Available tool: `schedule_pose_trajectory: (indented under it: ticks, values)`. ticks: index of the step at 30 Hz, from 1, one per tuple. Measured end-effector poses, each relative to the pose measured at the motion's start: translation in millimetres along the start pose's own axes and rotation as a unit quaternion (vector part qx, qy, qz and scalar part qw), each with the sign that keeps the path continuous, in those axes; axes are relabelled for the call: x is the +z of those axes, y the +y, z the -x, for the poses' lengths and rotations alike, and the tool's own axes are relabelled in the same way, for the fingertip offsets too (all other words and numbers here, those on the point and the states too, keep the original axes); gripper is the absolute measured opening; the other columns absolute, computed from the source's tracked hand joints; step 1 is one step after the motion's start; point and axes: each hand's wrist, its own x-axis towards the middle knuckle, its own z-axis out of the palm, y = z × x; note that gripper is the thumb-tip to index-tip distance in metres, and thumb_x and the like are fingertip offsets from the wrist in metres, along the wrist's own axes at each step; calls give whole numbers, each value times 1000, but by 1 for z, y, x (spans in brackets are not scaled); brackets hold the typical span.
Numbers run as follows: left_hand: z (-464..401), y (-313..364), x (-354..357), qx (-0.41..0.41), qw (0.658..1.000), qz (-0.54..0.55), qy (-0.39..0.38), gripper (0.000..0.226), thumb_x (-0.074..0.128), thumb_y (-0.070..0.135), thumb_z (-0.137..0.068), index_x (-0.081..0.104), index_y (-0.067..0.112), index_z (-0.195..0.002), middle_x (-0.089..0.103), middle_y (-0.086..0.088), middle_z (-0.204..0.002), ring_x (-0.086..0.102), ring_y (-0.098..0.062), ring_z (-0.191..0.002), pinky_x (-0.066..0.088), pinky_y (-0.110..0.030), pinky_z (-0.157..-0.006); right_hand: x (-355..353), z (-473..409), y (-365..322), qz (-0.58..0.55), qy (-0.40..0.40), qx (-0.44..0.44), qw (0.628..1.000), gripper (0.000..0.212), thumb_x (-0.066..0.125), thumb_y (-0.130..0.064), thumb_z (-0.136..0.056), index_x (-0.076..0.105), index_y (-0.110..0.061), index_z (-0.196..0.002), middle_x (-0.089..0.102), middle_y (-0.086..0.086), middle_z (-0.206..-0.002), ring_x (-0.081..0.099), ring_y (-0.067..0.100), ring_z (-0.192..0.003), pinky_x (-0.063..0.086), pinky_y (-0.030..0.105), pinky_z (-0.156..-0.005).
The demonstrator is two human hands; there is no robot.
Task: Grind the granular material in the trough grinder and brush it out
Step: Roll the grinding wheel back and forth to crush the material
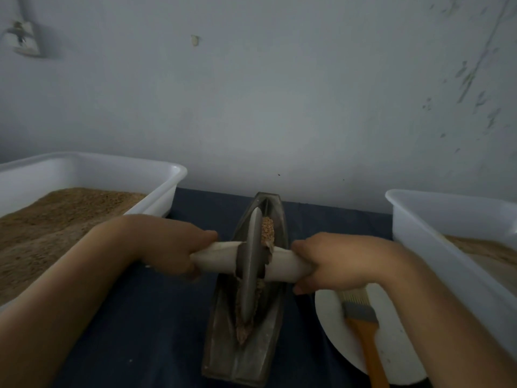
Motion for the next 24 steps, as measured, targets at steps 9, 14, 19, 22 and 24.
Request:
schedule_pose_trajectory:
  ticks: [9,14,19,22,24]
  values:
    - [-51,-8,20,-61,952,-130,270,31,51,25,-93,34,19,-119,47,0,-121,47,-19,-109,37,-36,-93,26,-46,28,31,199,60,978,26,56,-22,-90,48,-9,-111,54,8,-112,50,20,-96,28,28,-69]
    - [-67,-12,32,-67,906,-149,391,32,53,25,-91,35,22,-118,47,3,-119,47,-18,-110,38,-35,-93,38,-58,35,104,320,57,940,24,57,-21,-88,48,-13,-108,55,5,-109,48,22,-99,24,30,-70]
    - [-58,-14,27,-49,927,-142,343,37,53,30,-92,35,24,-123,48,4,-122,47,-15,-112,39,-34,-96,33,-49,29,94,274,45,956,22,54,-19,-90,47,-11,-109,55,7,-110,49,22,-99,24,29,-70]
    - [-43,-7,19,-47,959,-127,247,41,55,30,-91,34,24,-125,49,4,-124,49,-14,-112,40,-32,-96,24,-36,19,62,180,47,981,27,54,-19,-92,46,-9,-115,54,9,-115,50,22,-102,28,27,-70]
    - [-29,-1,12,-35,979,-104,170,35,57,28,-91,35,26,-118,51,4,-117,51,-11,-105,41,-26,-91,17,-24,12,41,111,43,992,35,57,-24,-92,45,-10,-121,53,7,-119,51,19,-99,31,24,-64]
